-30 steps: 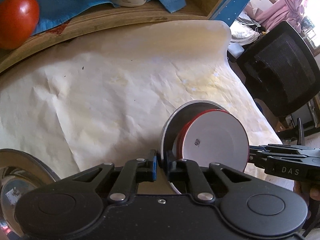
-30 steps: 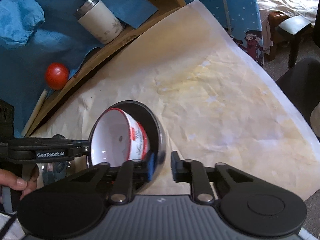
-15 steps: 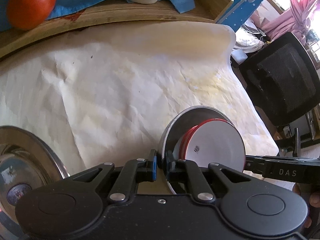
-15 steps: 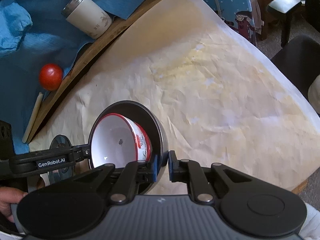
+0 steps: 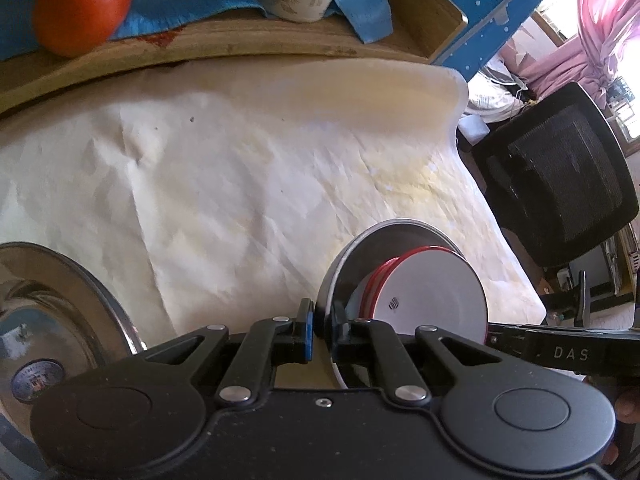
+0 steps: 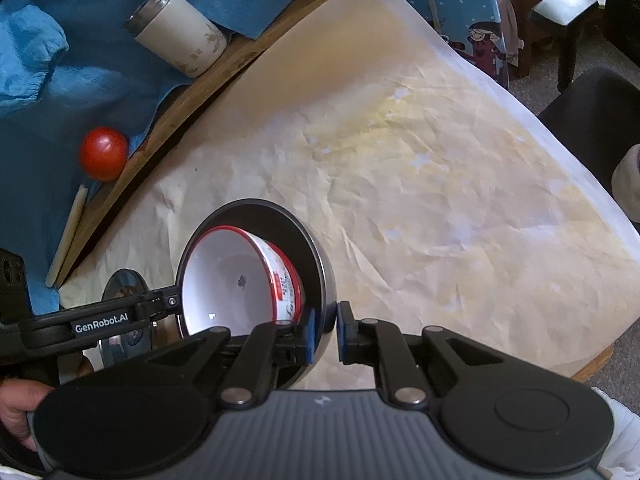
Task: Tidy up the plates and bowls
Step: 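Lift the steel bowl with both tools and carry it to the steel plate stack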
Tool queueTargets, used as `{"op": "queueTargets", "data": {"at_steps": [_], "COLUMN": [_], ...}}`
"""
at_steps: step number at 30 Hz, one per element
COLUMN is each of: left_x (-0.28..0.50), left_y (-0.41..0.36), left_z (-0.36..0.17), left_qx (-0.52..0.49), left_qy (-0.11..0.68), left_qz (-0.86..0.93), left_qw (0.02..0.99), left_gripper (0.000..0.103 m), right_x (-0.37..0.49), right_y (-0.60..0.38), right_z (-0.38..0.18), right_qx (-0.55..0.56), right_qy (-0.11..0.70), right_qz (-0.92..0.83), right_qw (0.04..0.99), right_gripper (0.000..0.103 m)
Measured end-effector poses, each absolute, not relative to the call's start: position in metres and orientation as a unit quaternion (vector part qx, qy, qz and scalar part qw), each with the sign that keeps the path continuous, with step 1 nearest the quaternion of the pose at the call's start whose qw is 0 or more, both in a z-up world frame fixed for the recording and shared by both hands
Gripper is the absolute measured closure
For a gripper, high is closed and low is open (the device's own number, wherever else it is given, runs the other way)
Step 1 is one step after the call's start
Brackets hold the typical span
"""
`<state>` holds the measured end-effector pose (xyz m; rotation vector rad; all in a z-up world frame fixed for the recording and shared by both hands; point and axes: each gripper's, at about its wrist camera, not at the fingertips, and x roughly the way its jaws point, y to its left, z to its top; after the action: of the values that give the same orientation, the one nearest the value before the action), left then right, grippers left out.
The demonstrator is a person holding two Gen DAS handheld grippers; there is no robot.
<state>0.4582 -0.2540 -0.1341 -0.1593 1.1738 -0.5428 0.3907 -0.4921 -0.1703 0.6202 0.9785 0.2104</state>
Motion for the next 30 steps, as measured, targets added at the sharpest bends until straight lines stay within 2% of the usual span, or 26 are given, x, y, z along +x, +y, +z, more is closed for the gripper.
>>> {"op": "queueTargets", "data": {"at_steps": [30], "left_x": [0.446], "left_y": [-0.15], "left_z": [-0.102], "left_qx": [-0.156], "left_qy": [0.498], "left_qz": [-0.128], "left_qw": [0.843], "left_gripper": [0.096], "right_x": [0.441], "right_y": [-0.398], "right_z": [-0.123], "right_qx": [0.192], "right_qy": [0.465], "right_qz": [0.205], "right_qw": [0.84], "right_gripper": [0.091]}}
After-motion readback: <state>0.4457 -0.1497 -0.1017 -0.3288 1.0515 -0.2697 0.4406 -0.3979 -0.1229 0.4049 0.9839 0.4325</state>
